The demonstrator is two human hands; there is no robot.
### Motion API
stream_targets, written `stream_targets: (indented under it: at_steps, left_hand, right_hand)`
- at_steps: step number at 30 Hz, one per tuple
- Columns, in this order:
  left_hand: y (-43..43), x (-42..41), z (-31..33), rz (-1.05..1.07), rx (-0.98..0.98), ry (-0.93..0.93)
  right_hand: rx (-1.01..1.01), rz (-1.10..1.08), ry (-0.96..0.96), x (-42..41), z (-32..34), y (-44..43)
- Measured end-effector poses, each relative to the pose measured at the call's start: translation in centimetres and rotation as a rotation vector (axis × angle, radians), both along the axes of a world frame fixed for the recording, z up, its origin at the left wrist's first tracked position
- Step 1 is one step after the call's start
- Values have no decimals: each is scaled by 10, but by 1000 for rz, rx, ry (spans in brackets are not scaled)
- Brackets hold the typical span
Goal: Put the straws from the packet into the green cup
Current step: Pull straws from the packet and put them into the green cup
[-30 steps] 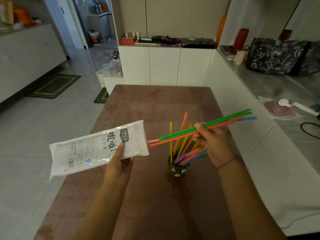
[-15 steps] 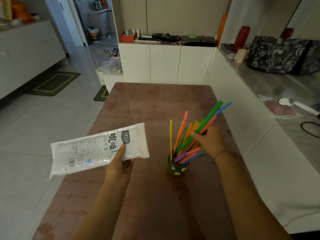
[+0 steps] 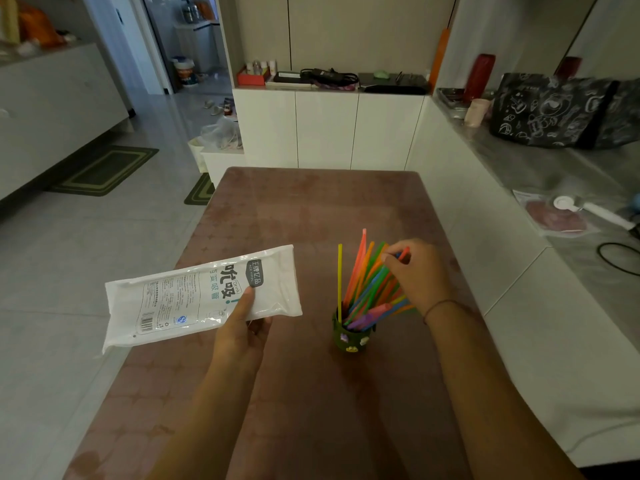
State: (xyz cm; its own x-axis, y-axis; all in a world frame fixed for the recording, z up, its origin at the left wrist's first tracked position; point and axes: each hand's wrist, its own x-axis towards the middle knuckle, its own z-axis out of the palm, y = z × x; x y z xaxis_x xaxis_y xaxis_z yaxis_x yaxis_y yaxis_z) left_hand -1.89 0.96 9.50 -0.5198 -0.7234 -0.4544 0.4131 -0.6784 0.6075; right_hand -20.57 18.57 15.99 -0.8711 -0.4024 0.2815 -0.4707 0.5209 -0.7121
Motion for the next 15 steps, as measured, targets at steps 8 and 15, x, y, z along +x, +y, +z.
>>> stream_targets:
  at_steps: [8, 15]
  left_hand:
    - [4, -2, 2, -30, -25, 30]
    - [9, -4, 2, -49, -26, 100]
  right_hand:
    - [-49, 16, -26, -2, -5, 3]
    - [-49, -1, -4, 0, -8, 4]
